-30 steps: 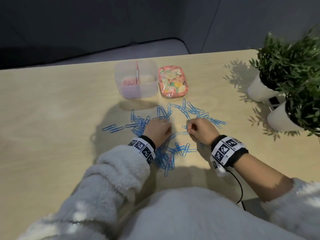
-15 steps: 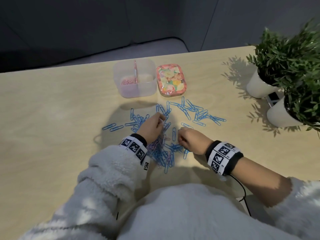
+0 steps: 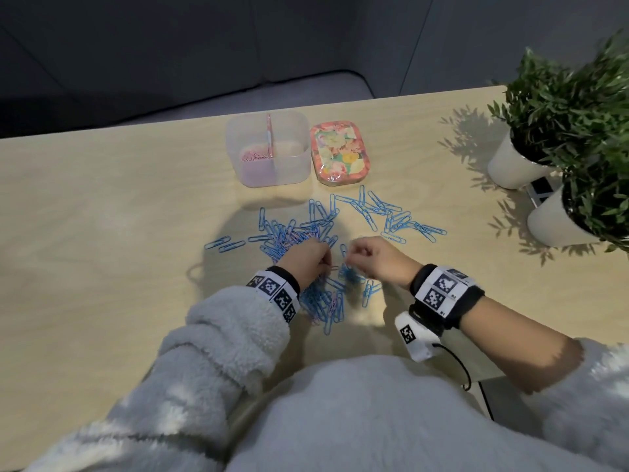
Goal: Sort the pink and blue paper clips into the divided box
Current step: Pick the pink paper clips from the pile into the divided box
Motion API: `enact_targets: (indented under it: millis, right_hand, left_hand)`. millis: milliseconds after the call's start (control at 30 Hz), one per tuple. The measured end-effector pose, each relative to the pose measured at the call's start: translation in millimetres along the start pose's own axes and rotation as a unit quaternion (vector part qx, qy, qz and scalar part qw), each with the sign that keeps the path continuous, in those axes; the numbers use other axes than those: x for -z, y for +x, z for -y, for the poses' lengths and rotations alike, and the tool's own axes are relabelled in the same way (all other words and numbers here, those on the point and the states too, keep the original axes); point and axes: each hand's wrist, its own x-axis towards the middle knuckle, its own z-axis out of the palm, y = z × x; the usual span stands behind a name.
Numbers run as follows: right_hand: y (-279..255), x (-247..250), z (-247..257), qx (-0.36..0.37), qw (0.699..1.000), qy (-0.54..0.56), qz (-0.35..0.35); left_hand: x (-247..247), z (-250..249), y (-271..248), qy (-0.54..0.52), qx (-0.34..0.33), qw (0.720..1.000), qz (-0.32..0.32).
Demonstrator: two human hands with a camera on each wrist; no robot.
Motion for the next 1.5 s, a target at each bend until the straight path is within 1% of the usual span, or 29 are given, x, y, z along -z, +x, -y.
enact_targets:
  millis: [33, 67, 167, 233, 300, 400, 433, 500, 567, 600, 667, 700, 733, 800, 833, 867, 900, 933, 967, 1033, 1067, 1100, 1167, 1267, 1367, 1433, 1500]
  right_hand:
    - [-3.0, -4.4, 0.8, 0.035, 0.995, -0.086, 0.037]
    - [-5.1, -9.2, 1.1, 0.059, 0.983, -0.161, 0.073]
    - [-8.9, -22.5, -0.9, 0.082, 0.935, -0.313, 0.149]
    - [-8.9, -26.6, -3.9, 0.084, 0.913, -0.372, 0.145]
    - [-8.6, -24.2, -7.4, 0.093, 0.909, -0.388, 0.118]
    - [-7.0, -12.8, -12.6, 0.101, 0.916, -0.377, 0.088]
    - [-5.1, -7.3, -13.7, 0.096, 0.924, -0.361, 0.076]
    - [-2.3, 4.2, -12.7, 0.072, 0.955, -0.284, 0.049]
    - [-0.5, 11.3, -10.7, 0.049, 0.984, -0.167, 0.029]
    - [-0.5, 12.3, -9.3, 0.041, 0.994, -0.094, 0.022]
    - [0.4, 10.9, -7.7, 0.000, 0.999, 0.044, 0.019]
    - [1.1, 7.5, -6.2, -0.030, 0.995, 0.089, 0.022]
    - [2.4, 2.6, -4.8, -0.058, 0.992, 0.111, 0.028]
    - [4.1, -10.7, 1.5, -0.092, 0.990, 0.090, 0.050]
    - [4.1, -17.7, 5.2, -0.082, 0.994, 0.043, 0.061]
    - [3.1, -24.2, 8.7, -0.039, 0.996, -0.030, 0.072]
    - [1.3, -31.8, 12.0, 0.024, 0.989, -0.117, 0.088]
    - [-1.1, -40.4, 13.6, 0.081, 0.972, -0.196, 0.106]
    - [-5.3, -48.7, 15.0, 0.112, 0.950, -0.263, 0.126]
    - [-11.4, -61.8, 13.8, 0.145, 0.905, -0.377, 0.134]
    - [-12.8, -65.8, 11.5, 0.153, 0.888, -0.413, 0.128]
    - [-13.0, -67.0, 9.3, 0.157, 0.884, -0.426, 0.114]
    - [-11.2, -61.4, 4.1, 0.143, 0.894, -0.416, 0.090]
    - [-9.3, -42.1, -1.3, 0.096, 0.910, -0.399, 0.061]
    - [-12.9, -32.3, -1.5, 0.094, 0.923, -0.371, 0.038]
    - [-16.4, -39.5, 0.9, 0.107, 0.918, -0.380, 0.047]
    - [-19.6, -55.1, 2.7, 0.125, 0.897, -0.421, 0.054]
  left_hand:
    - [-0.4, -0.1, 0.6, 0.003, 0.001, 1.000, -0.001]
    - [-0.1, -0.1, 0.5, -0.001, 0.002, 1.000, -0.007]
    - [1.9, 3.0, -2.3, -0.057, 0.008, 0.997, -0.046]
    - [6.0, 6.3, -6.6, -0.121, 0.019, 0.990, -0.074]
    - [10.4, 13.0, -11.7, -0.185, 0.036, 0.979, -0.083]
    - [14.2, 26.5, -22.7, -0.251, 0.068, 0.962, -0.077]
    - [14.9, 30.9, -26.9, -0.269, 0.077, 0.957, -0.076]
    - [16.2, 39.2, -35.3, -0.312, 0.089, 0.943, -0.068]
    - [16.3, 47.1, -43.6, -0.370, 0.101, 0.922, -0.052]
    - [15.1, 51.1, -47.1, -0.401, 0.106, 0.909, -0.043]
    - [12.6, 55.7, -54.5, -0.469, 0.122, 0.874, -0.031]
    - [11.2, 56.5, -58.5, -0.510, 0.135, 0.849, -0.023]
    - [9.5, 57.1, -61.6, -0.551, 0.150, 0.821, -0.014]
    - [7.1, 57.0, -66.4, -0.611, 0.186, 0.770, 0.005]
    - [7.1, 55.1, -69.0, -0.623, 0.205, 0.755, 0.009]
    - [6.6, 53.5, -70.8, -0.624, 0.221, 0.749, 0.011]
    - [6.2, 51.7, -72.4, -0.619, 0.232, 0.751, 0.009]
    - [5.2, 51.1, -73.9, -0.603, 0.236, 0.762, 0.001]
    - [3.1, 51.3, -75.4, -0.575, 0.233, 0.784, -0.014]
    - [-2.2, 52.0, -79.0, -0.483, 0.208, 0.849, -0.057]
    - [-4.6, 52.6, -81.1, -0.428, 0.191, 0.880, -0.076]
    - [-6.1, 53.3, -82.9, -0.378, 0.175, 0.905, -0.088]
    - [-8.1, 54.6, -86.2, -0.306, 0.156, 0.934, -0.092]
    - [-11.2, 57.8, -90.8, -0.233, 0.154, 0.958, -0.069]
    - [-12.6, 58.2, -93.5, -0.200, 0.158, 0.965, -0.058]
    - [-11.3, 57.6, -94.0, -0.197, 0.153, 0.966, -0.067]
    - [-8.2, 56.7, -95.0, -0.189, 0.146, 0.967, -0.092]
